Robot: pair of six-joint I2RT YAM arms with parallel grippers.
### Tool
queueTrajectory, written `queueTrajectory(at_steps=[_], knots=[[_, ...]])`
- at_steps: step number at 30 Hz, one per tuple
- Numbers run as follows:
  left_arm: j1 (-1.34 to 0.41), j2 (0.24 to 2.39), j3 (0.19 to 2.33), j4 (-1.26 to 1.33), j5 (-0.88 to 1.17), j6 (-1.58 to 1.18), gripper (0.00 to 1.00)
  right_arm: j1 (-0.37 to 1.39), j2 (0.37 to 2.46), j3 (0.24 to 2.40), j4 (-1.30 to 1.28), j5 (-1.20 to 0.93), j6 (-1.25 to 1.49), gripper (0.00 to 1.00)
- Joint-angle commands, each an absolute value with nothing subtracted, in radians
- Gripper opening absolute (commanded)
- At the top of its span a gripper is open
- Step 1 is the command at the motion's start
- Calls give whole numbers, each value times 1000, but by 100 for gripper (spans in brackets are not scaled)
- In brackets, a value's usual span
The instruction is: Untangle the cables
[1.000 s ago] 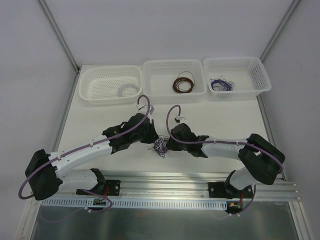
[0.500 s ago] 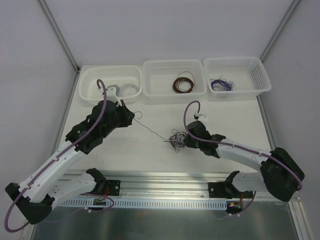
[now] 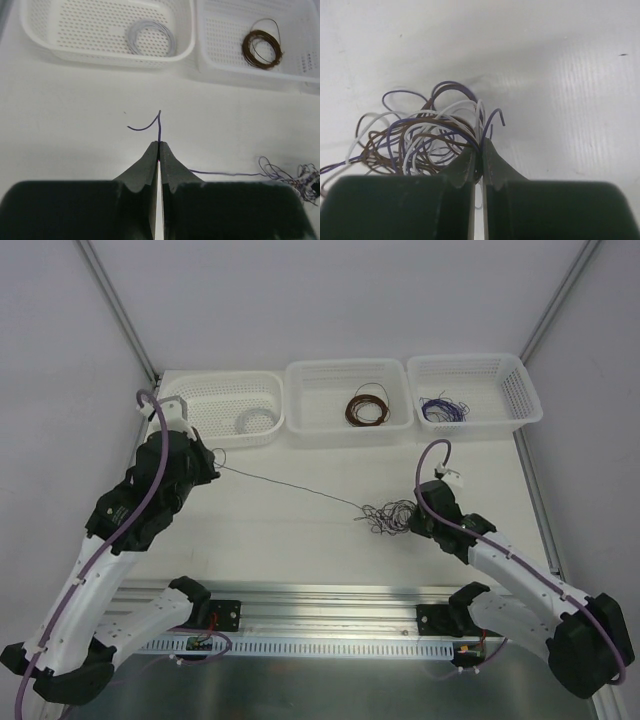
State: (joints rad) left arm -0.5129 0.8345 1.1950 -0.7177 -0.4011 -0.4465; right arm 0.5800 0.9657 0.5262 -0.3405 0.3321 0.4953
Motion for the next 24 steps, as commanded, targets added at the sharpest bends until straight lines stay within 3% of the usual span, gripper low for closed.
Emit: queueTrajectory(at_steps=[1, 24], knots=[[-485, 836, 1305, -807, -595, -347, 0, 523, 928, 523, -422, 339, 453, 1], [-278, 926, 1494, -939, -1009, -130, 0, 351, 847, 598, -568, 279, 341, 2]])
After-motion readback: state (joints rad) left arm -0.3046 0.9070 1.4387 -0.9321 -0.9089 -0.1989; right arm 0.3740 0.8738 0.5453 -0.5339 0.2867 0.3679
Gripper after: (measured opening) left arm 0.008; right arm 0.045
